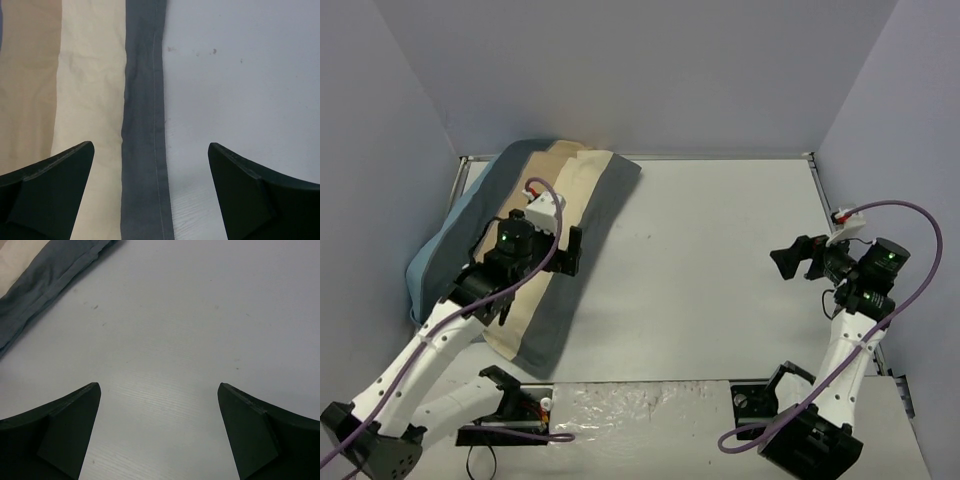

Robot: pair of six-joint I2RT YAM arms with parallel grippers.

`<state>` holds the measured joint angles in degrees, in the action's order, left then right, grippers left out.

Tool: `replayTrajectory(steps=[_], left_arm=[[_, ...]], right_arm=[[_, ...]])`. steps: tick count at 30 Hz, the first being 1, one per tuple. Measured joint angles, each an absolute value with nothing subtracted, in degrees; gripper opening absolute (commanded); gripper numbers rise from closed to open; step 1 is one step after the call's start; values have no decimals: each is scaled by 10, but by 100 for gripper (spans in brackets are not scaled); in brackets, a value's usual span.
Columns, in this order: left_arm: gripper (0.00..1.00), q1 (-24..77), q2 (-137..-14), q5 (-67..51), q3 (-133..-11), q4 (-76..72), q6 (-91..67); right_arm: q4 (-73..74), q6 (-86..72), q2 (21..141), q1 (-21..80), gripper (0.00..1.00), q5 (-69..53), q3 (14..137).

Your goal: Remove the pillowcase from the pillow

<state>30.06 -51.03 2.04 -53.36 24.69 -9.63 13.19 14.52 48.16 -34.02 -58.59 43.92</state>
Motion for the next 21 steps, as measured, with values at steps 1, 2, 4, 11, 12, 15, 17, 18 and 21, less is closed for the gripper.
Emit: replayTrajectory(steps=[1, 2, 4, 11, 12, 15, 17, 18, 21], left_arm=[[99, 301, -545, 27, -566, 257, -97], [99, 304, -584, 37, -607, 272, -96], [99, 312, -671, 61, -691, 292, -95], [100, 390, -967, 183, -873, 365, -63], [100, 400, -997, 199, -889, 381, -59], [94, 424, -1070, 243, -931, 410, -45], [94, 432, -1104, 272, -956, 420, -39], [94, 435, -1120, 290, -968, 423, -35], [94, 438, -1159, 356, -992, 423, -25]], right_arm=[[138, 160, 480, -340, 100, -594, 439], [144, 173, 480, -338, 100, -601, 440], [155, 201, 483, -332, 100, -611, 443], [183, 256, 486, -318, 100, -624, 448], [185, 259, 486, -317, 100, -624, 448], [187, 263, 486, -314, 100, -624, 449], [187, 266, 486, -314, 100, -624, 449], [188, 267, 486, -314, 100, -624, 450], [188, 270, 485, -314, 100, -624, 450]])
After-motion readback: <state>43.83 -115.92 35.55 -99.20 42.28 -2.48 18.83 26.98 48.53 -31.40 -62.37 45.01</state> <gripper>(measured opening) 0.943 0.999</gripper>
